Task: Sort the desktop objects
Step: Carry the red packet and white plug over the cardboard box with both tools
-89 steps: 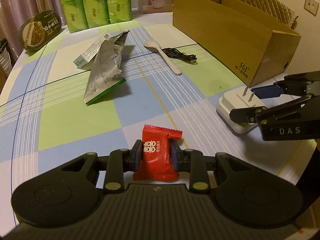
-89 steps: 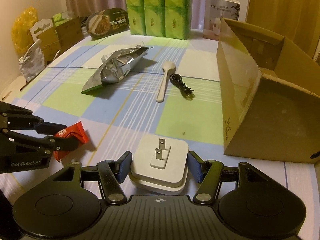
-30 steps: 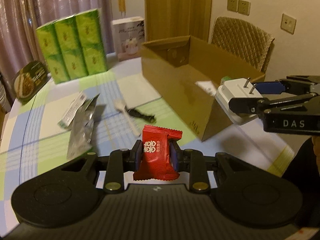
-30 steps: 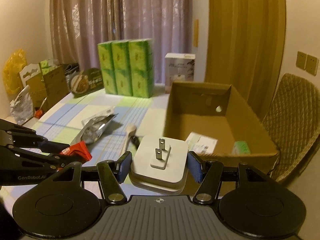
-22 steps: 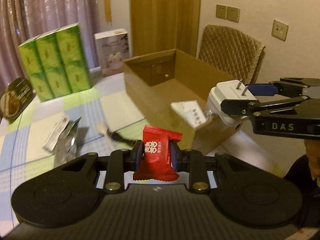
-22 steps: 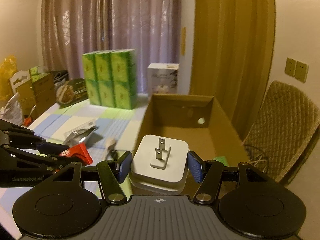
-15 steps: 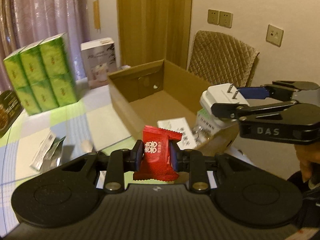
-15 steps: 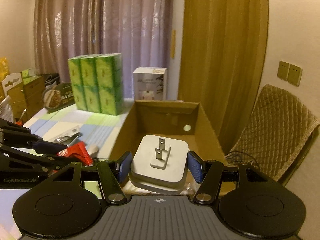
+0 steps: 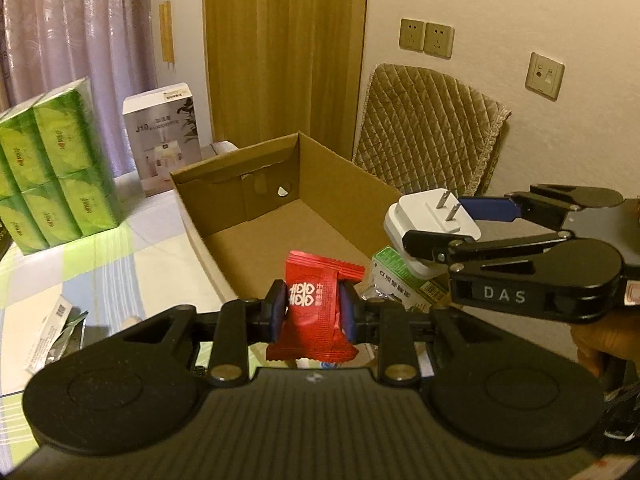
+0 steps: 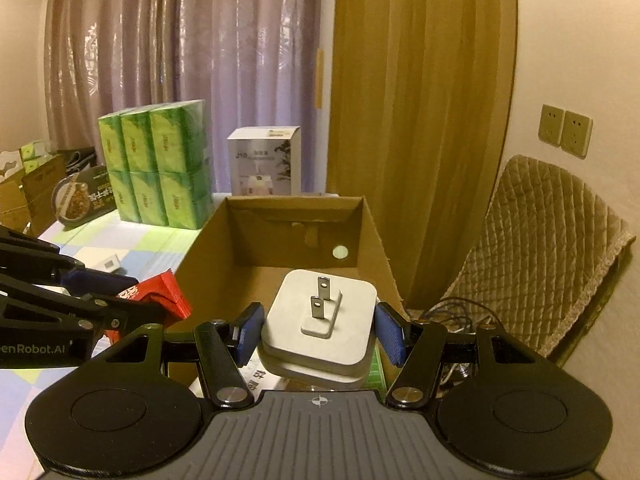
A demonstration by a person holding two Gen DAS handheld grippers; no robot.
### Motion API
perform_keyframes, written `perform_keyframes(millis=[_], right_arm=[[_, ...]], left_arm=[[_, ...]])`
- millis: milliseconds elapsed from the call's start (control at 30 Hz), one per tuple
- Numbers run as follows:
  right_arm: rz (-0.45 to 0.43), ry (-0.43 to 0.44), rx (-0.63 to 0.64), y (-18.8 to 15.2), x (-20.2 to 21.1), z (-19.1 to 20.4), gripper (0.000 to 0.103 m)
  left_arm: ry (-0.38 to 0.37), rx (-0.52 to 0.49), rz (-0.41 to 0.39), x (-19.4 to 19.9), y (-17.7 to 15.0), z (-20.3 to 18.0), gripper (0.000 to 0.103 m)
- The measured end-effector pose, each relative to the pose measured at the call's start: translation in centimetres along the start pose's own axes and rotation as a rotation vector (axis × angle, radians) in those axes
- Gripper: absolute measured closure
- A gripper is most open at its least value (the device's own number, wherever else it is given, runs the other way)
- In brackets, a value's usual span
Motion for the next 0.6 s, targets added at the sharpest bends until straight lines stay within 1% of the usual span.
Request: perform_keyframes(millis=[333,600], right_arm=[[0.013,0.004,-0.006,-0.1,-1.8,-1.0,0.045],[0.02,0.006,-0.014,-0.2,-2.6,-1.2,0.045]], left_arm=[[-0.002,0.03,0.026,-2.2,-0.1,0.3,0.079],[-0.004,0.063,0.028,-3.3,0.0,0.8,0.079]])
Point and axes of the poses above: each gripper's, at about its wrist camera, not at the fingertips, and x roughly against the way its jaws point, z to its left, y to its top, the point moved 3 cm from there along -x, roughly the way its jaws point, and after that the axes turned 8 degrees about x, right-handed, at the moved point
